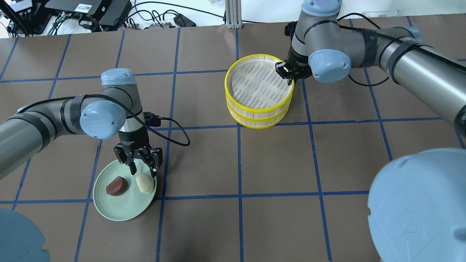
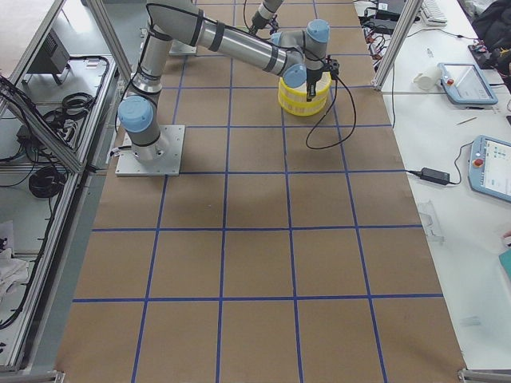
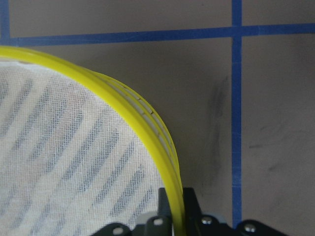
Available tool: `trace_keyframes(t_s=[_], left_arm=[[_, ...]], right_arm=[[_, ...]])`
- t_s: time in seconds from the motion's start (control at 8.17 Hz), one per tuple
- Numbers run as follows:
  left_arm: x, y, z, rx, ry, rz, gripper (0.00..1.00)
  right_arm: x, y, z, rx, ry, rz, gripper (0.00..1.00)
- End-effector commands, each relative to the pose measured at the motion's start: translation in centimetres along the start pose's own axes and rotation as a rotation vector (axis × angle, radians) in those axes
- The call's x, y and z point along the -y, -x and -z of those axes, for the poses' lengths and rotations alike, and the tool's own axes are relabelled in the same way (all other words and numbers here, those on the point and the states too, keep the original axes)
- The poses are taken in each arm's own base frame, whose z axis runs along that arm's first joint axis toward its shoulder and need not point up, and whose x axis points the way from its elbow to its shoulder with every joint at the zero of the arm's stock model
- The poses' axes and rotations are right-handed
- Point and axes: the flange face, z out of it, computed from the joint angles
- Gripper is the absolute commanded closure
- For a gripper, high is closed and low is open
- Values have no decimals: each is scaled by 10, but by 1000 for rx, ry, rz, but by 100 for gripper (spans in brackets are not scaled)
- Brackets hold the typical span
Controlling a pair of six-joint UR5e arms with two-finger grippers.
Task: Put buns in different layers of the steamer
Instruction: 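Grasp the white bun with the left gripper while the right grips the steamer rim, then lift the top steamer tier off and set it aside with the right gripper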
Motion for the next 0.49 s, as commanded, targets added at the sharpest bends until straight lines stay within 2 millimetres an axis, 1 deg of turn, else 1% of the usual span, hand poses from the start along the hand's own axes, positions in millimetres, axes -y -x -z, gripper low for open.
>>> trace_keyframes(t_s=[0.0,0.12,0.24,0.37], left_arm=[[1,0,0,5,-4,-1,28],[1,0,1,7,-6,1,28],[0,0,2,8,-9,1,29],[0,0,2,8,-9,4,31]], right_arm=[[1,0,5,1,-8,2,88],[2,1,14,2,-23,2,89],[1,1,17,4,-26,1,89],[1,2,33,16,-43,2,89]])
